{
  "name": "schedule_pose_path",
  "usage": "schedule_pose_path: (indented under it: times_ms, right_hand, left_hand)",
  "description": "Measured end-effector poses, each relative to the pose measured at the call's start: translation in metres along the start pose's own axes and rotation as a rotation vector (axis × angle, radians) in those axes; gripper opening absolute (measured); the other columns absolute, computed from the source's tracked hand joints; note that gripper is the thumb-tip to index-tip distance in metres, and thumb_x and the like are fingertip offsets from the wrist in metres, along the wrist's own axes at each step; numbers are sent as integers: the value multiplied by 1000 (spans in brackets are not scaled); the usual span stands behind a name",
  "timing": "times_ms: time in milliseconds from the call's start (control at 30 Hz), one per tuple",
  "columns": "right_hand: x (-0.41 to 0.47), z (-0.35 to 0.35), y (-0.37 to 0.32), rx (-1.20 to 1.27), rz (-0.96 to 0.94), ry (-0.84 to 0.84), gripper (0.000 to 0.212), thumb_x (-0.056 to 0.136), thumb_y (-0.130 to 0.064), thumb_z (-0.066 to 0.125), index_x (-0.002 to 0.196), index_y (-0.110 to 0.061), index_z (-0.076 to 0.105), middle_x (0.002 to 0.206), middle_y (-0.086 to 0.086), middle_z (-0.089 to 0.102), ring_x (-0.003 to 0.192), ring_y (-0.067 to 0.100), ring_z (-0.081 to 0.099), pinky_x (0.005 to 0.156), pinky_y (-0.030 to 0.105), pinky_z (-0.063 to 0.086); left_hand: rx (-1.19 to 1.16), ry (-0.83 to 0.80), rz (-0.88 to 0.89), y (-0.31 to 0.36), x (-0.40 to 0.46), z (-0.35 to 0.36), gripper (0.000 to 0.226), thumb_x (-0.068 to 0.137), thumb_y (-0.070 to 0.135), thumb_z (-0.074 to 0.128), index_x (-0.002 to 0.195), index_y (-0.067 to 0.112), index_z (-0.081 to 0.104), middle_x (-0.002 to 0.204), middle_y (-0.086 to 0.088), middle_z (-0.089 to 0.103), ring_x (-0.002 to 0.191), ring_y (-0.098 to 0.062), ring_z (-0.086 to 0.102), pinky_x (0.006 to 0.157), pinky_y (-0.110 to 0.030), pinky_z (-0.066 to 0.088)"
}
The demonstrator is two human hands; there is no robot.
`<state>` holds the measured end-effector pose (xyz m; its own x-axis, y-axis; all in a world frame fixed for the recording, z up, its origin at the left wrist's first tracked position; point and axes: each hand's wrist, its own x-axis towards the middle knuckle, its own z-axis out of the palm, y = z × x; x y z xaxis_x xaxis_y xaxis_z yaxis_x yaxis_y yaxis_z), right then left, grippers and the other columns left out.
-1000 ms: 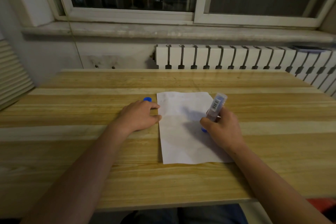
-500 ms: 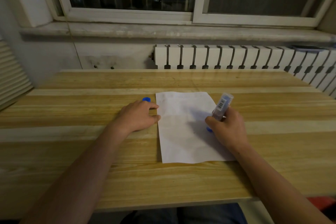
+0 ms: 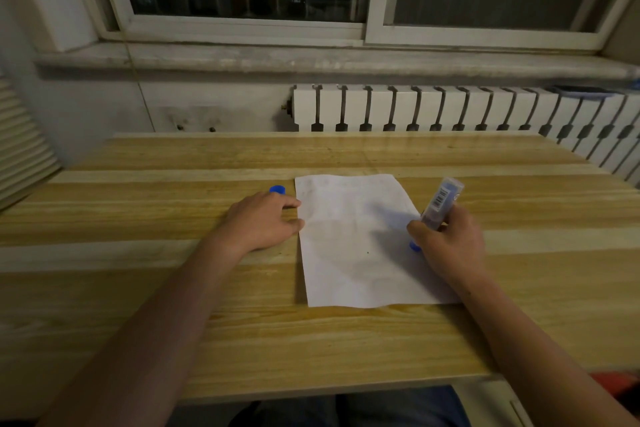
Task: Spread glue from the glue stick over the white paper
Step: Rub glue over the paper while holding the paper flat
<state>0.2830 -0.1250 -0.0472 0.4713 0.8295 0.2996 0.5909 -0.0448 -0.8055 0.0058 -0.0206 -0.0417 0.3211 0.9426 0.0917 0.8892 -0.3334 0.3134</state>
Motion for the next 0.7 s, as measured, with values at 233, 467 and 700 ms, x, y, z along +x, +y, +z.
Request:
schedule_pose_path:
  times_ms: [233,467,700]
  right_hand:
    - [3,-3,5,-1,12,43,30,69,-30,68,83,-3,62,68,0,62,60,15,58,49,27,43]
    - [3,-3,6,-19,7,52,25,71,-26,69,80,-3,62,65,-3,60,55,11,54,45,26,39]
    - [1,-3,4,-15,11,48,25,75,-18,71,84,4,63,69,6,65,57,17,57,51,33,48]
  left_hand:
    - [-11,11,7,0,0,-1,51,87,54,57,135,38,54,98,4,68,82,-13,53,87,-40,50]
    - [-8,16,7,1,-1,-2,50,87,55,57,135,39,54,102,6,68,76,-10,48,86,-39,50]
    - [-14,14,5,0,-1,-2,50,86,55,57,134,40,55,103,6,67,76,-12,50,79,-36,48]
